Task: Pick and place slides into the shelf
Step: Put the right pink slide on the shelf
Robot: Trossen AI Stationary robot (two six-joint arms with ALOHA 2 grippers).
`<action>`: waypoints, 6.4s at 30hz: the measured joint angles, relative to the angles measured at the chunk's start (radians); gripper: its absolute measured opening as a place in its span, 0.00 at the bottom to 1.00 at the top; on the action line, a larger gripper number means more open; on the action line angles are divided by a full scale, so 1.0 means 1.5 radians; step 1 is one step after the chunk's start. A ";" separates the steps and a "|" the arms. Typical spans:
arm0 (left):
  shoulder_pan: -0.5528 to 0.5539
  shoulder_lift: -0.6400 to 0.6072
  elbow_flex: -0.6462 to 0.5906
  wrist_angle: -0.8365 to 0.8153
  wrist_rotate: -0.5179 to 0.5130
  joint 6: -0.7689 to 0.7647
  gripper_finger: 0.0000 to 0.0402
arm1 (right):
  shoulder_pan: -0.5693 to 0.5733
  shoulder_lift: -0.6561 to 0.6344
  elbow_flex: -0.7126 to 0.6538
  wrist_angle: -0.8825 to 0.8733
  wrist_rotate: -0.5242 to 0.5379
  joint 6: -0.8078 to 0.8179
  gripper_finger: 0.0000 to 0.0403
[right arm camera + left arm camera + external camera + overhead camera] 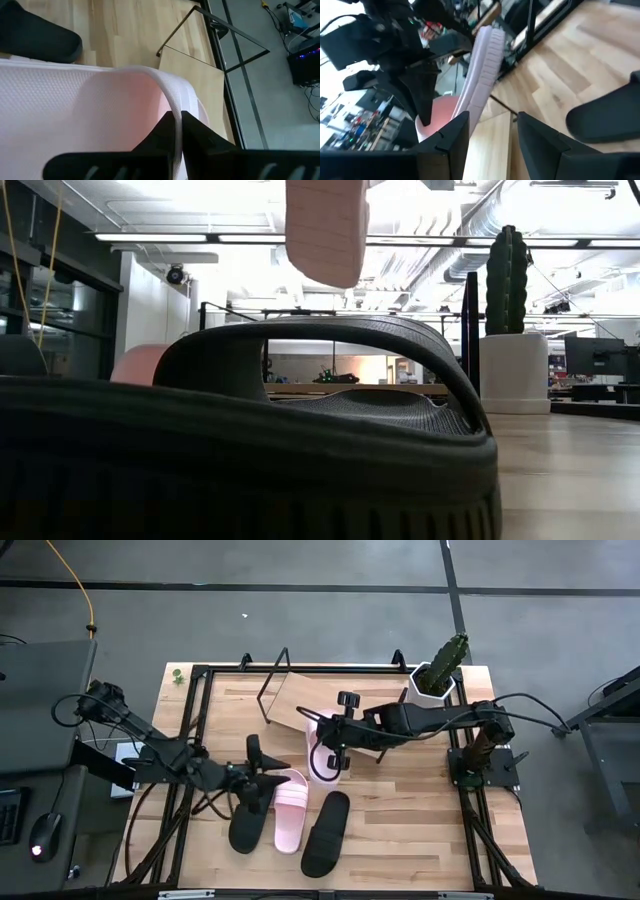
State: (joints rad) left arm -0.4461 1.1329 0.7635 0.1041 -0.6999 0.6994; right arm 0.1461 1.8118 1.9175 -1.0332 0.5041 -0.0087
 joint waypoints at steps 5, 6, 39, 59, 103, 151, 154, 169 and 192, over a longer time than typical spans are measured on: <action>-0.030 0.058 0.053 -0.025 -0.102 0.007 0.37 | -0.004 0.000 0.000 0.000 0.000 0.005 0.01; -0.038 0.065 0.063 -0.033 -0.126 0.007 0.37 | -0.005 0.000 0.000 0.000 0.000 0.005 0.01; -0.087 0.147 0.138 -0.038 -0.285 0.021 0.37 | -0.047 0.048 -0.002 0.037 -0.005 0.002 0.01; -0.086 0.147 0.138 -0.087 -0.254 -0.018 0.49 | -0.054 0.048 -0.002 0.104 -0.030 -0.026 0.01; -0.033 0.154 0.138 -0.069 -0.226 -0.061 0.54 | -0.040 0.048 -0.001 0.201 -0.090 -0.069 0.01; -0.020 0.154 0.138 -0.200 -0.335 -0.090 0.12 | -0.037 0.048 0.000 0.078 -0.057 -0.069 0.17; 0.002 0.154 0.138 -0.220 -0.318 -0.114 0.12 | -0.036 0.048 0.009 0.080 -0.057 -0.081 0.20; 0.126 0.153 0.138 -0.297 -0.104 -0.176 0.11 | -0.021 0.048 0.174 -0.032 -0.072 -0.090 0.22; 0.383 -0.019 0.137 -0.242 0.337 0.016 0.11 | 0.000 0.047 0.218 -0.100 -0.097 -0.147 0.22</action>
State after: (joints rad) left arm 0.1290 1.1038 0.9691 -0.2596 -0.1950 0.7231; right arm 0.1455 1.8828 2.2448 -1.1837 0.3593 -0.2293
